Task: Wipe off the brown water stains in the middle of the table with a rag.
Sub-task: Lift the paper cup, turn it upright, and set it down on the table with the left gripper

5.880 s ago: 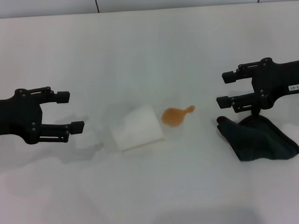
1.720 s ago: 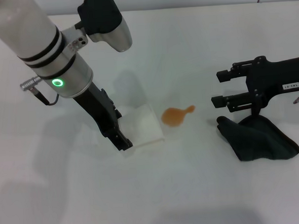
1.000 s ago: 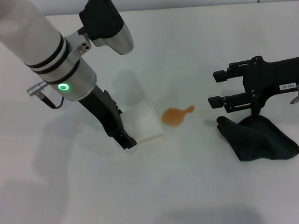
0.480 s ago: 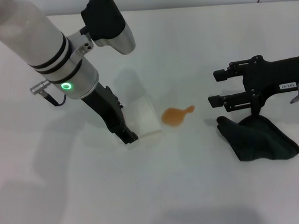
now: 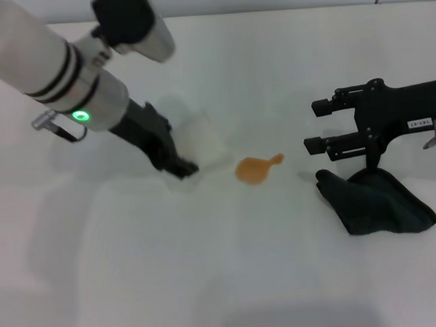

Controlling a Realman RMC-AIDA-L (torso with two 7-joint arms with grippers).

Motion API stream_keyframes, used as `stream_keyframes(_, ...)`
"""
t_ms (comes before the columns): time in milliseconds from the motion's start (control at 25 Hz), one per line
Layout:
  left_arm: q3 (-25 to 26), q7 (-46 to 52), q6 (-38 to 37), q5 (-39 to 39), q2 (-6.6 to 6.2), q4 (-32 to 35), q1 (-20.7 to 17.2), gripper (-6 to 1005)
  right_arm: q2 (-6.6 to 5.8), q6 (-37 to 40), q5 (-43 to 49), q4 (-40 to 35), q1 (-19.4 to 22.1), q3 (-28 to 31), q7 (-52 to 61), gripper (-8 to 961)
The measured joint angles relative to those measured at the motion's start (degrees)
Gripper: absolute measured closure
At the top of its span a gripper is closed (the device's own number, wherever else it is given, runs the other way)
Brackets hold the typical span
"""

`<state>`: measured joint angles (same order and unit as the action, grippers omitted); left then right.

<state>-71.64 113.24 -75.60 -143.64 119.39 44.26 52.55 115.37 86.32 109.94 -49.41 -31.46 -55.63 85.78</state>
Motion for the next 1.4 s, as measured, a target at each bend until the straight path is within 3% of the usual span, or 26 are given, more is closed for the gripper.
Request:
stream_keyframes(200,3.67,-8.0,1.1,12.53,-0.28,12.39,-10.33,305,-0.06,-0.01,0.0,-0.12,-0.13,-0.01,0.21,245)
stream_keyframes(400,4.87,-20.2,2.96,25.92,-0.37,10.0,-15.94,347,-0.07,-0.05,0.0,-0.13,-0.33,-0.01,0.24,245)
stream_keyframes(600,5.55,-32.87,6.23,35.56,-0.38,-0.58,-17.11,374,-0.01,-0.05,0.01,-0.13,-0.51,-0.01,0.21,245)
stream_keyframes(840,12.08,-54.37,7.45,46.36,-0.37,-14.87,-17.8,386,0.02,-0.15,-0.38,0.3,-0.54,-0.01,0.06,246)
stream_keyframes(1000,15.21,-61.84,9.46,50.74,-0.27,-20.36,-18.06,388,0.02,-0.18,-0.64,0.44,-0.53,-0.01,-0.03,246)
stream_keyframes(1400,15.0,-69.76,17.14,55.07,0.14,-30.77,-15.66,393,0.02,-0.98,-0.78,0.51,-0.51,-0.01,-0.09,246)
